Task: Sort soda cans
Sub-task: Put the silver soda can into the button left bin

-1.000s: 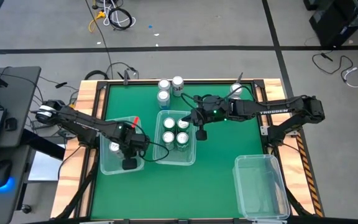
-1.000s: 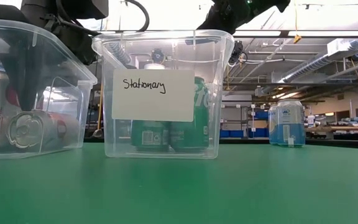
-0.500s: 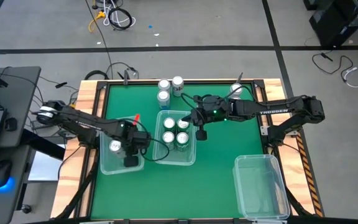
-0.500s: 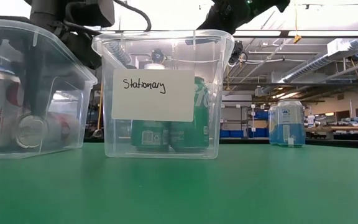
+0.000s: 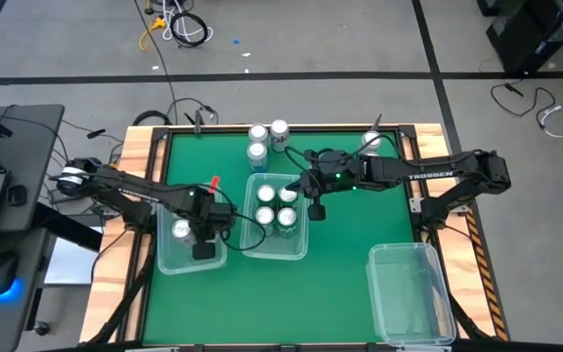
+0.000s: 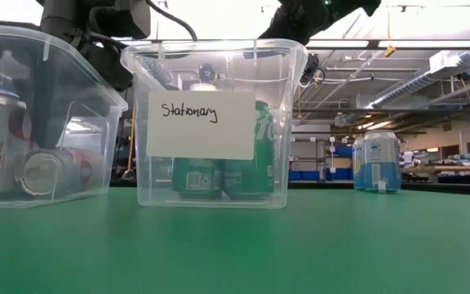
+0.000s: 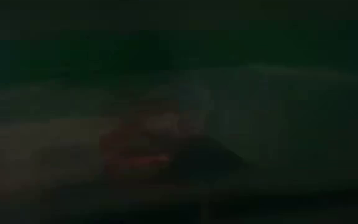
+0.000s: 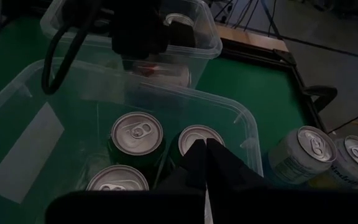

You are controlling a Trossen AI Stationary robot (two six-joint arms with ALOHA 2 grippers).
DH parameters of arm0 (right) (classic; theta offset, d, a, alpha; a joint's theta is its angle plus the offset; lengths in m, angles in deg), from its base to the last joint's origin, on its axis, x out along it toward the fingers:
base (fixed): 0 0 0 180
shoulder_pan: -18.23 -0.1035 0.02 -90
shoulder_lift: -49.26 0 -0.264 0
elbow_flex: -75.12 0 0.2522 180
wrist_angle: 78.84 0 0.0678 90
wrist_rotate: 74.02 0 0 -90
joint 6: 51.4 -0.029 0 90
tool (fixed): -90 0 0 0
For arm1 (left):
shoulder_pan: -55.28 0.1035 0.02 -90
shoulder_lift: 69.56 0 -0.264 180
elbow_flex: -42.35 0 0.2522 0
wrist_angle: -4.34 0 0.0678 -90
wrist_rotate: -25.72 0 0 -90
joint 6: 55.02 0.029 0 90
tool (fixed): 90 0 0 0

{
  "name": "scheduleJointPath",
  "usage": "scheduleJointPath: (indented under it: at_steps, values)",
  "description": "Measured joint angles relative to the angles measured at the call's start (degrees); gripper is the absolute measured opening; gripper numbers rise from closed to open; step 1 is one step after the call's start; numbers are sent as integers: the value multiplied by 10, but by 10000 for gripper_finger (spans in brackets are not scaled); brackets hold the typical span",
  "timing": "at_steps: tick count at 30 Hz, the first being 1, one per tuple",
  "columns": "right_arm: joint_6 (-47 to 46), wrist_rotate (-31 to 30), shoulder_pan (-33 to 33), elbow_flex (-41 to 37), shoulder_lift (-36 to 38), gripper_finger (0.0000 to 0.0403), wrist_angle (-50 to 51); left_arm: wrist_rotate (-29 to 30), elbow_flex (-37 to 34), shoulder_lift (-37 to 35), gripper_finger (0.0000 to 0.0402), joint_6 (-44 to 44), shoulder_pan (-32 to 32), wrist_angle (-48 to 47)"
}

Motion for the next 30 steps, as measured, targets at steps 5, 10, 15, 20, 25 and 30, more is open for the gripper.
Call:
scheduleJointPath:
  at_steps: [5, 10, 15, 20, 25, 30]
  values:
    - [0, 0, 0, 0, 0, 0, 0, -13, -3, 1, 0, -1, 0, 18]
    - [0, 0, 0, 0, 0, 0, 0, -23, 0, 1, 0, 9, 0, 17]
    - [0, 0, 0, 0, 0, 0, 0, -22, 16, 3, 0, 9, -1, -2]
    - [0, 0, 0, 0, 0, 0, 0, -41, 12, 3, 0, 7, -4, 5]
    - [0, 0, 0, 0, 0, 0, 0, -50, 7, 3, 0, 2, -14, 19]
    - [0, 0, 0, 0, 0, 0, 0, -39, 6, 3, 0, 2, -14, 19]
